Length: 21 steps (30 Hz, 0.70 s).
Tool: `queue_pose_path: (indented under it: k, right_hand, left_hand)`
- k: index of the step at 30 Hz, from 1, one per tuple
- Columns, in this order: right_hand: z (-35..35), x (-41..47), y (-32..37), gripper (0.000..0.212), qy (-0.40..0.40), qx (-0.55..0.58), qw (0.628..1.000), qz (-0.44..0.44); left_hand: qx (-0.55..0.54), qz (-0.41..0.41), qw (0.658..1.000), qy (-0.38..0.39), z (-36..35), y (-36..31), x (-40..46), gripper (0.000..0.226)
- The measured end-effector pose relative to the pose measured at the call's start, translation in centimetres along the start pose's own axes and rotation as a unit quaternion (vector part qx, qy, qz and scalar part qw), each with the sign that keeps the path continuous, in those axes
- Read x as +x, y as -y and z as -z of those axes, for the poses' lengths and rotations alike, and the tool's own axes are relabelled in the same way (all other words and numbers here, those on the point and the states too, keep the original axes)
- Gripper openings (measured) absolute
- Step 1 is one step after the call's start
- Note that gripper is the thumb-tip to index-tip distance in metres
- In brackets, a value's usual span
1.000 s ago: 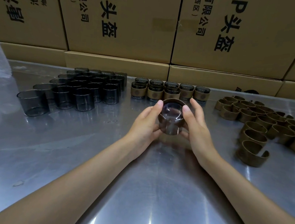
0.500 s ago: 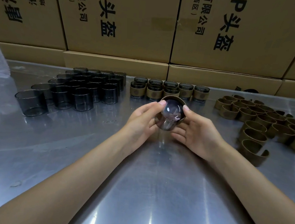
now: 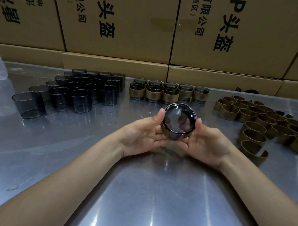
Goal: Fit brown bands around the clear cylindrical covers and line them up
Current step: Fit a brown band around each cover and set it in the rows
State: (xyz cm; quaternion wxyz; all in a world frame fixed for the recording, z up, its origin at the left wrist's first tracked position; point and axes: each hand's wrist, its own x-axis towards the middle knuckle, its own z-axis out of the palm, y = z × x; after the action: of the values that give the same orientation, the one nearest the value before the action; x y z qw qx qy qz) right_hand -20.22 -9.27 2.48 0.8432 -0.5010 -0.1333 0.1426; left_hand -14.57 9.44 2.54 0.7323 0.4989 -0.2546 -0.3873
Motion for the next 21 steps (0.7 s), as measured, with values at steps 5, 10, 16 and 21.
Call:
queue_pose_path:
  k: [5, 10, 16, 21]
  right_hand:
    - [-0.2, 0.1, 0.0, 0.059, 0.032, -0.007, 0.999, 0.025]
    - [-0.6, 0.3, 0.2, 0.064, -0.019, -0.01, 1.0, 0.015]
    - [-3.1, 2.3, -1.3, 0.059, -0.301, -0.082, 0.945, 0.095]
    - [-4.6, 1.9, -1.6, 0.063, -0.325, -0.131, 0.922, 0.164]
  left_hand:
    - [0.022, -0.037, 0.999, 0.02, 0.0, 0.3, 0.1, 0.073]
    - [0.0, -0.042, 0.999, 0.014, 0.1, -0.2, -0.1, 0.069]
    - [0.054, -0.088, 0.979, -0.175, -2.6, -0.2, 0.6, 0.083]
    - [0.081, -0.165, 0.943, -0.277, -4.4, 0.5, 0.9, 0.054]
